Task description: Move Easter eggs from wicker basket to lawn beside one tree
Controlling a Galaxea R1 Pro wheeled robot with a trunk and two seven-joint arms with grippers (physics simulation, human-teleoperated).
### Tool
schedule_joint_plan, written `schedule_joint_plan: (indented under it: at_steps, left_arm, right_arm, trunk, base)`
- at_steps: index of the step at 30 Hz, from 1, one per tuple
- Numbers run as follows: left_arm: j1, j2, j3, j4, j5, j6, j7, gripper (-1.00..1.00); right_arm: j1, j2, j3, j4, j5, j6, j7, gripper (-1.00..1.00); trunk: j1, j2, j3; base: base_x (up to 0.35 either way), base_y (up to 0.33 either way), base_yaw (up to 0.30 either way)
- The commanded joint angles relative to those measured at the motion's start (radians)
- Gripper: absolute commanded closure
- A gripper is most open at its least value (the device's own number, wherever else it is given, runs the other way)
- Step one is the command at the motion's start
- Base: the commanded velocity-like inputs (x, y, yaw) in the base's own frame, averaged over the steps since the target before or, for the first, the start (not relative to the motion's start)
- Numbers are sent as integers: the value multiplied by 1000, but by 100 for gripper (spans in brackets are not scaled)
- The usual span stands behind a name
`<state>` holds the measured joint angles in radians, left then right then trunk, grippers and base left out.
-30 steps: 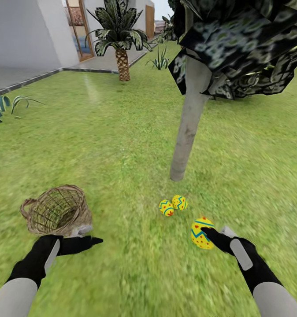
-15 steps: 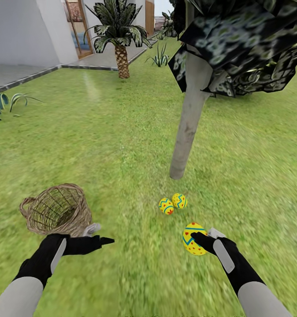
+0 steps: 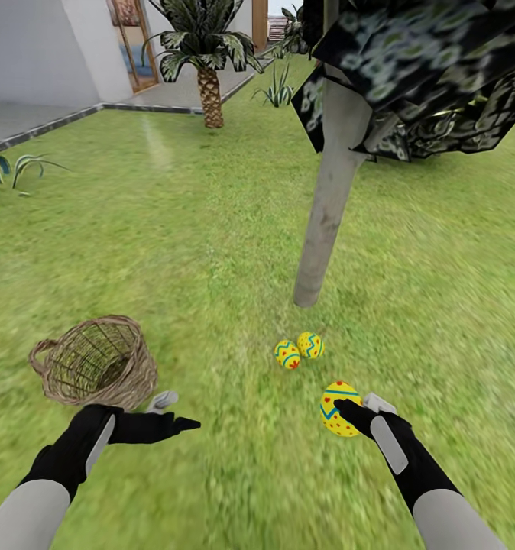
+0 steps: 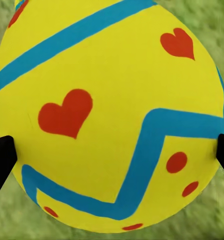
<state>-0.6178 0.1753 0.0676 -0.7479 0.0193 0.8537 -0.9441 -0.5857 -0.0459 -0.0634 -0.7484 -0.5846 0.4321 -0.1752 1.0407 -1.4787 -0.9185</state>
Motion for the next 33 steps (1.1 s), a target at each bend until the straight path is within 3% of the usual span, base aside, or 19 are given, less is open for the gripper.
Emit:
schedule_joint_plan:
  at_steps: [1, 4, 9, 11, 17, 26, 33]
  left_arm:
    - [0, 0, 2, -1, 1, 8, 1, -100]
    - [0, -2, 1, -1, -2, 8, 40, -100]
    - [1, -9, -44, -1, 0, 8, 227, -100]
    - [1, -13, -47, -1, 1, 7, 262, -100]
    - [1, -15, -47, -1, 2, -8, 275, -100]
    - [1, -14, -44, -1, -1, -10, 277, -100]
    - [1, -14, -42, -1, 3, -12, 274, -100]
  right_arm:
    - [0, 0, 1, -2, -11, 3, -7, 100]
    - [0, 1, 2, -2, -11, 2, -7, 100]
    - [0, 0, 4, -3, -10, 2, -7, 100]
    - [0, 1, 4, -3, -10, 1, -7, 100]
    - [0, 0, 5, -2, -11, -14, -7, 100]
    - [0, 0, 1, -3, -14, -22, -7, 100]
    - [0, 0, 7, -1, -22, -86, -3, 100]
  trunk:
    - [0, 0, -2]
    - [0, 0, -7]
    - [0, 0, -15]
    - [0, 0, -19]
    - [0, 0, -28]
    - [35, -63, -68]
    - [62, -112, -90]
  base:
    - [214, -160, 0]
    - [219, -183, 0]
    - [94, -89, 0]
    - [12, -12, 0]
    - [1, -1, 0]
    - [0, 0, 0]
    - [0, 0, 0]
